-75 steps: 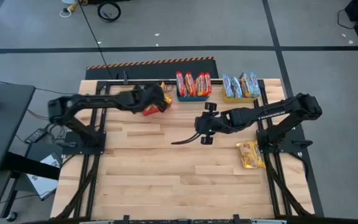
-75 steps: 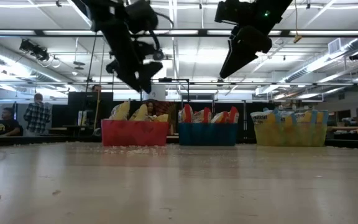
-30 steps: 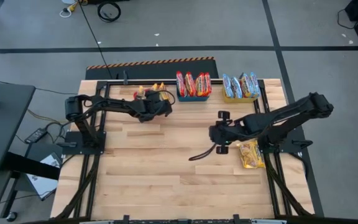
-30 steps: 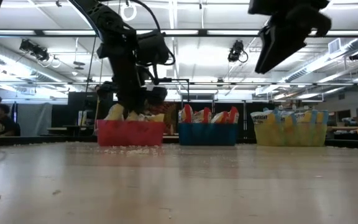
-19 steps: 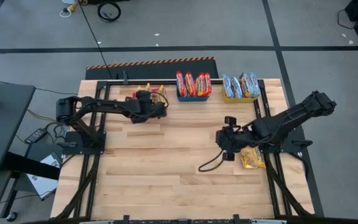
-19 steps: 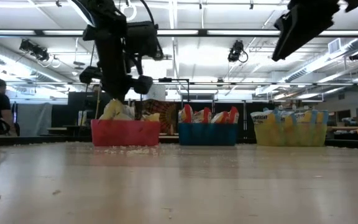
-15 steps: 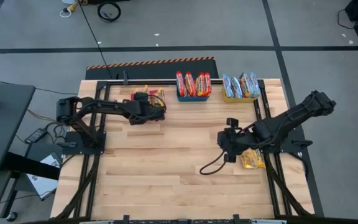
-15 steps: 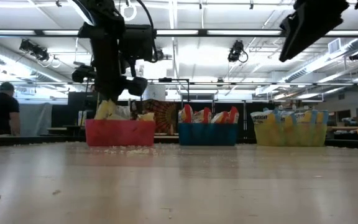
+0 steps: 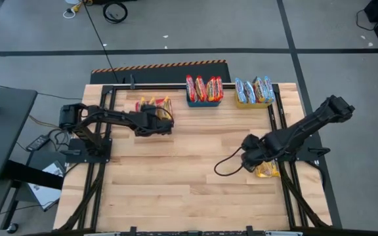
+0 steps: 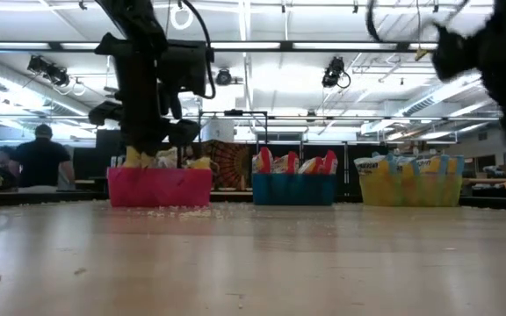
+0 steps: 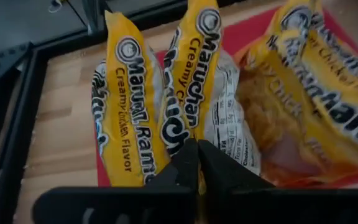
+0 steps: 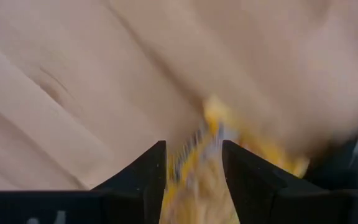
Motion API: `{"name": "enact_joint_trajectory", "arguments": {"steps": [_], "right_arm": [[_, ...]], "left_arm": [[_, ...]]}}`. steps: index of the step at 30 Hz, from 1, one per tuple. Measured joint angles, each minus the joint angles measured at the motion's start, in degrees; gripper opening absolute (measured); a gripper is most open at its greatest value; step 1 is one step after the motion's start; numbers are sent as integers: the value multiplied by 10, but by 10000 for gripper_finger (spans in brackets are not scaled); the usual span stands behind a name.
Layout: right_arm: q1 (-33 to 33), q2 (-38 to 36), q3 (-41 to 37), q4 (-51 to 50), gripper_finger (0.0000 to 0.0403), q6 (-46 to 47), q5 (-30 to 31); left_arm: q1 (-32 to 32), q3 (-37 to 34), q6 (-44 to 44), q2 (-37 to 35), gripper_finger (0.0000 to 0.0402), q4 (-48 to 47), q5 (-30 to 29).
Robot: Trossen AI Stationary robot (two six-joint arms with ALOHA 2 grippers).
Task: Sort Maruchan noodles
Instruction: Adjust the yellow noodle packs on the red bin
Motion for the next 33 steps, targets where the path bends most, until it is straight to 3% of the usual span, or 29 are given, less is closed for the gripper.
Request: {"name": "enact_joint_trajectory", "arguments": {"steps": [5,11,16,20,25,30,33], "right_arm": [[0,0,-44,1,170,88,-116],[-1,13,-28,-13,171,107,-143],[20,45,-23,-97,171,87,-190],[44,52,-27,-136,171,79,-217],[61,58,-71,-50,171,56,-237],[40,76,-78,94,171,-23,-207],[18,81,-44,182,171,-93,-109]], "left_arm": [[-8,-2,33,-13,57,1,20],[-9,3,128,-74,128,-3,19],[-3,2,205,-153,179,-65,20],[8,-16,215,-213,194,-119,23],[42,-94,215,-250,184,-114,34],[78,-171,281,-249,173,15,35],[94,-198,355,-249,172,133,48]]}}
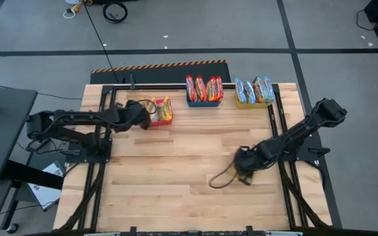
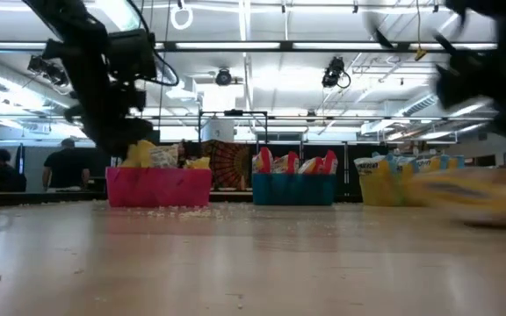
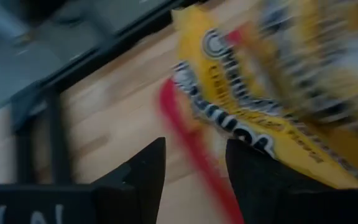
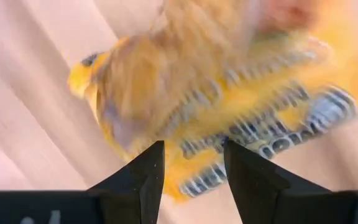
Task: Sort Maruchan noodles
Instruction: Adjust the yellow noodle packs on the red bin
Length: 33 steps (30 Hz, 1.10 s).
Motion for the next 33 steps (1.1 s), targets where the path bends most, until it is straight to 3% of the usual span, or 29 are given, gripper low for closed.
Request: {"name": "enact_joint_trajectory", "arguments": {"steps": [5,10,12,17,20,24,29,33], "right_arm": [[-7,-2,77,46,171,-171,124],[-18,-2,104,43,171,-287,251],[-35,-2,105,53,171,-323,275],[-98,-2,105,83,171,-389,277],[-131,-2,105,94,171,-419,276],[-166,-2,105,93,171,-441,273],[-178,-2,105,88,171,-445,240],[-176,-2,105,85,171,-445,223]], "left_arm": [[5,4,131,0,172,144,123],[4,65,144,-5,172,134,128],[4,85,174,-4,172,160,123],[10,148,202,49,172,217,130],[18,191,222,118,172,237,135],[24,250,252,232,172,281,195],[24,310,271,345,172,262,205],[24,337,266,377,172,209,203]]}}
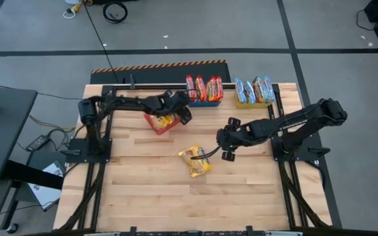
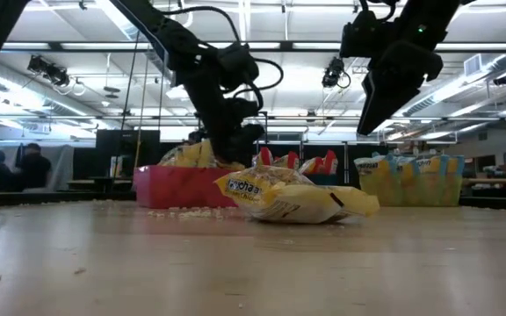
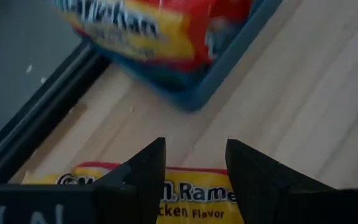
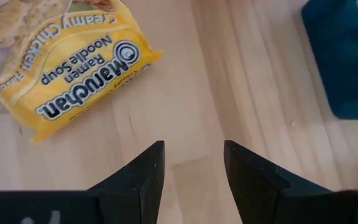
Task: Sort Maruchan noodles
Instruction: Adjust the yellow noodle packs on the red bin
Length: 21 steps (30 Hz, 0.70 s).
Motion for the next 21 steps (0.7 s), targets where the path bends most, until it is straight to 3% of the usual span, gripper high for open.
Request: {"name": "enact_joint_trajectory", "arguments": {"steps": [5,11,21], "right_arm": [[2,0,0,-3,171,0,-4],[2,0,0,-4,171,0,-3],[1,0,0,3,171,-5,3]], "left_arm": [[-10,39,-19,-19,172,-167,0],[-18,61,-16,-46,172,-380,67],[-28,65,18,-52,172,-463,56]]}}
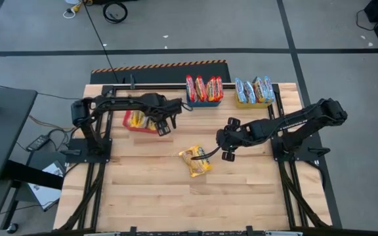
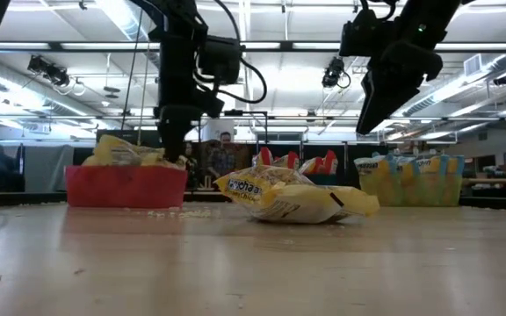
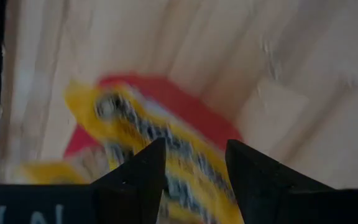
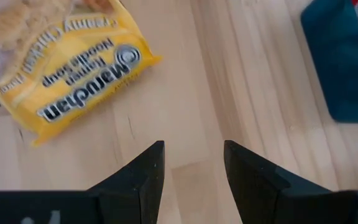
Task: Sort Maruchan noodles
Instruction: Adjust the yellow noodle packs on the red bin
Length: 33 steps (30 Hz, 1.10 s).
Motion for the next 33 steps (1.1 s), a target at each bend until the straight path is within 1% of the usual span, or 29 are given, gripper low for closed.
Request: {"name": "enact_joint_trajectory", "arguments": {"steps": [3,7,9,12,17,21,25,26,28,30,32,33], "right_arm": [[0,0,-2,30,171,-19,-2],[-1,0,-20,92,171,-58,-36],[-3,0,-28,116,171,-69,-49],[-7,0,-35,126,171,-70,-52],[-9,3,-35,133,171,-70,-52],[-7,11,-35,141,171,-70,-58],[-5,18,-35,153,171,-74,-58],[-5,20,-35,155,171,-74,-58],[-6,24,-35,163,171,-74,-58],[-6,28,-35,172,171,-77,-60],[-5,34,-35,174,171,-79,-62],[-5,36,-35,174,171,-79,-62]], "left_arm": [[-21,15,-5,0,172,-57,-1],[-62,14,18,-15,172,-93,-13],[-79,4,36,-28,172,-86,-17],[-96,-11,46,-49,172,-63,-29],[-87,-74,47,-77,172,10,-36],[-72,-125,48,-77,172,32,-46],[-69,-145,43,-78,167,42,-107],[-68,-145,42,-79,160,42,-113],[-66,-140,41,-82,134,46,-119],[-61,-132,41,-87,92,46,-120],[-51,-128,41,-94,38,51,-119],[-44,-128,40,-98,19,50,-119]]}}
